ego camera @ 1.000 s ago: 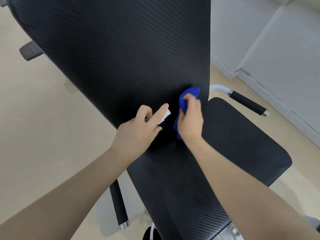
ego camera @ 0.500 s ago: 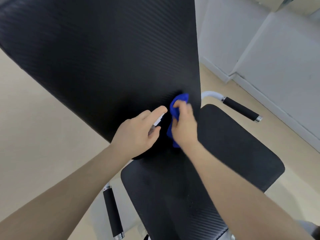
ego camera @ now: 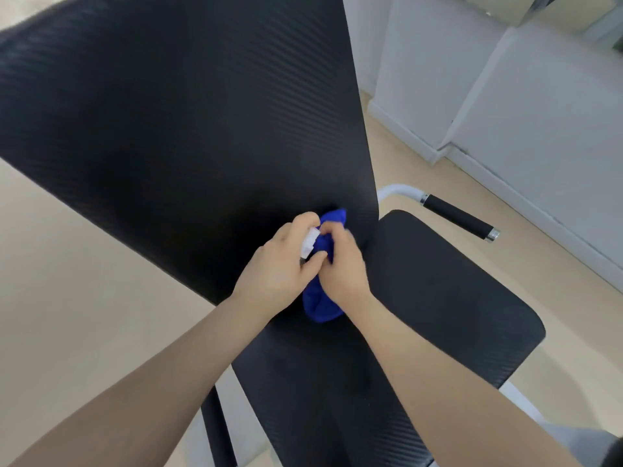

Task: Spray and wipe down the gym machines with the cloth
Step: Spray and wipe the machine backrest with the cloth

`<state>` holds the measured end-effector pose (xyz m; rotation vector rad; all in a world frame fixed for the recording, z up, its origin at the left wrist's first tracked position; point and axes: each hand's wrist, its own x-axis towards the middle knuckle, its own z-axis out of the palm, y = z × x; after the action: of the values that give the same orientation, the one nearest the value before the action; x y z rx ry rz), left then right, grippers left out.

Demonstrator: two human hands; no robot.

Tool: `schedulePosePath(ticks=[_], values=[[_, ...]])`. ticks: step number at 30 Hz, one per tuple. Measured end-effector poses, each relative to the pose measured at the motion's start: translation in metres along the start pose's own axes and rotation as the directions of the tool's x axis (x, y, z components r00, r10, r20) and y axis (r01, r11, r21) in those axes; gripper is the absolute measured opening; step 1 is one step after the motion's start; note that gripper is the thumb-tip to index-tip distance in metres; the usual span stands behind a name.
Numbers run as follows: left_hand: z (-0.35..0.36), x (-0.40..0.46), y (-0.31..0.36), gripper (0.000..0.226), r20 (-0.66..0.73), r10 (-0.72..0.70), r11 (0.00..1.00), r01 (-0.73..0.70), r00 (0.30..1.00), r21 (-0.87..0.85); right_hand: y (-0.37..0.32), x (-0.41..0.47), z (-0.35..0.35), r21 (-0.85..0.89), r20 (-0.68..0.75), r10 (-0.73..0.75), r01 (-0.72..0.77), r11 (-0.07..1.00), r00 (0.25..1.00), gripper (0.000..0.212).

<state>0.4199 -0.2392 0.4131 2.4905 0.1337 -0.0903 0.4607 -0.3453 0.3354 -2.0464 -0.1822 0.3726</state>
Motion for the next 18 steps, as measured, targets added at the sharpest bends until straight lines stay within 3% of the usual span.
schedulePosePath(ticks=[3,7,9,11,15,18], values=[[-0.003,0.005,0.006,0.032,-0.06,-0.108,0.914,0.076,0.992,-0.399,-0.003,-0.017,-0.015,0.302,0.227,0.031,-0.1,0.948,0.973,0.033],[-0.006,0.009,0.012,0.024,-0.2,-0.115,0.881,0.007,0.973,-0.473,-0.021,-0.029,-0.031,0.407,0.523,-0.153,-0.088,0.909,0.839,0.03],[-0.006,0.01,0.012,0.017,-0.245,-0.104,0.898,-0.015,0.964,-0.44,-0.029,-0.031,-0.033,0.436,0.549,-0.178,-0.098,0.895,0.816,0.02],[-0.008,0.009,0.012,0.013,-0.259,-0.135,0.875,-0.007,0.956,-0.484,-0.034,-0.032,-0.029,0.396,0.513,-0.162,-0.065,0.916,0.843,0.017],[-0.018,0.003,0.011,0.015,-0.158,-0.254,0.746,0.09,0.954,-0.66,-0.04,-0.034,-0.019,0.339,0.484,-0.168,-0.007,0.941,0.859,0.014],[-0.02,-0.007,0.008,0.015,-0.148,-0.282,0.758,0.126,0.948,-0.64,-0.04,-0.038,-0.018,0.327,0.539,-0.159,-0.032,0.944,0.827,0.015]])
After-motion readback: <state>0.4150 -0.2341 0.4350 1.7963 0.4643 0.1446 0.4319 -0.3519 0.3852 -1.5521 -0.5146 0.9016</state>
